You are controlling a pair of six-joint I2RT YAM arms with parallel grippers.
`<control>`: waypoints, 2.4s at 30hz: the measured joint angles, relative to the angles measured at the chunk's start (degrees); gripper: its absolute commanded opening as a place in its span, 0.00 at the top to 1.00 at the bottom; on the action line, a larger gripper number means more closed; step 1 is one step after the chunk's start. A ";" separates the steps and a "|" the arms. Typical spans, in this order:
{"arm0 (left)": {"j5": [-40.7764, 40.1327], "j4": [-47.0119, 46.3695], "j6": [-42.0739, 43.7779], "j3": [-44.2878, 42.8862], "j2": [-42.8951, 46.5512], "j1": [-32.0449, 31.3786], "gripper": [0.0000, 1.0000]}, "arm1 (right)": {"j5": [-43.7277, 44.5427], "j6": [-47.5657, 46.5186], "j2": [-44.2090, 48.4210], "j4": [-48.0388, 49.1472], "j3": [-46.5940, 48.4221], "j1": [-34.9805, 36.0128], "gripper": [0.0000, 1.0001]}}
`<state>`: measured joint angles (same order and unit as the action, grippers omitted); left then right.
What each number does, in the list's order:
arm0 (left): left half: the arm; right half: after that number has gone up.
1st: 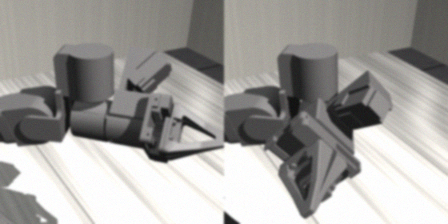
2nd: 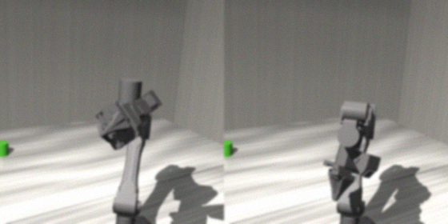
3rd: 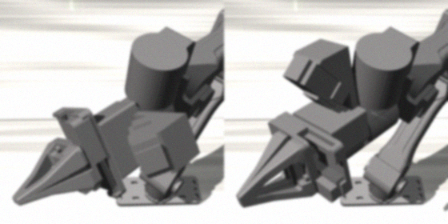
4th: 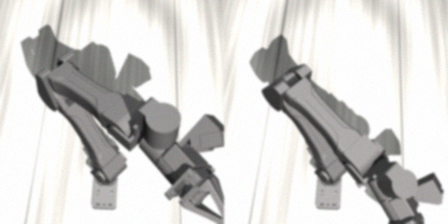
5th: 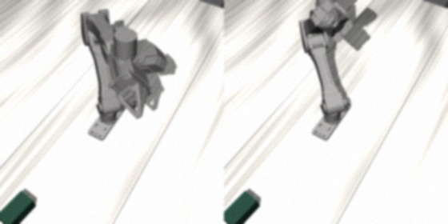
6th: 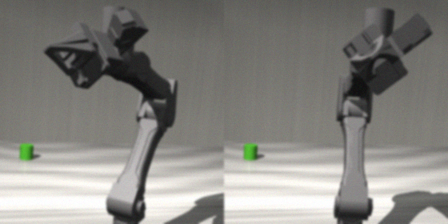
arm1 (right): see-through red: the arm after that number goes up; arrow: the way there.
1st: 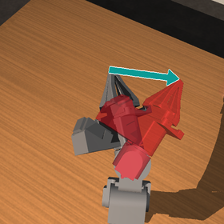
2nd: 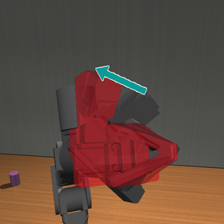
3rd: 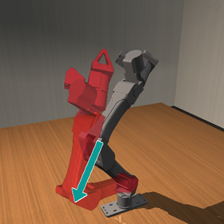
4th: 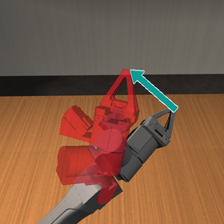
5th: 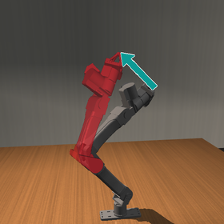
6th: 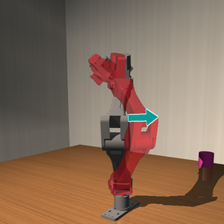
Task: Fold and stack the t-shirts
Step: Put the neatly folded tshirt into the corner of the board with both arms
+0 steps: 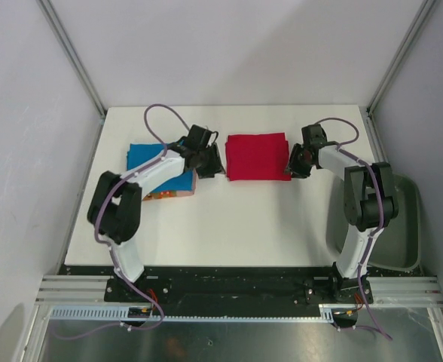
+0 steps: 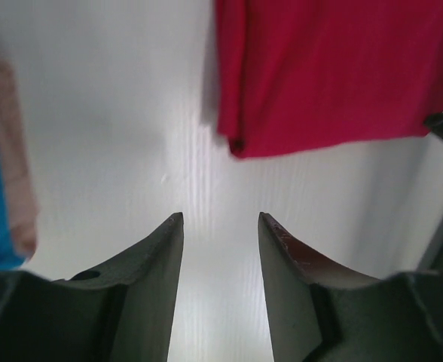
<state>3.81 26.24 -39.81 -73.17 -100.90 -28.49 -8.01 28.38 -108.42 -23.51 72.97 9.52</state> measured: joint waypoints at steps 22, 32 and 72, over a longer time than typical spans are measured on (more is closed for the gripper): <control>5.88 -2.23 -1.01 -15.08 -21.35 -0.44 0.55 | -0.09 -0.02 -1.68 0.74 -0.44 0.07 0.69; 6.82 -2.84 -4.66 -15.39 -22.29 -1.51 0.91 | -0.44 0.00 -1.73 0.94 -0.48 0.07 0.68; 6.84 -2.97 1.29 24.11 9.01 4.00 1.00 | -1.95 -1.62 -0.31 7.96 -0.87 11.41 0.27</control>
<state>10.66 23.27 -38.52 -49.06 -91.90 -24.49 -9.96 26.76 -108.73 -15.55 72.10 20.93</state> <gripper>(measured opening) 0.022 0.731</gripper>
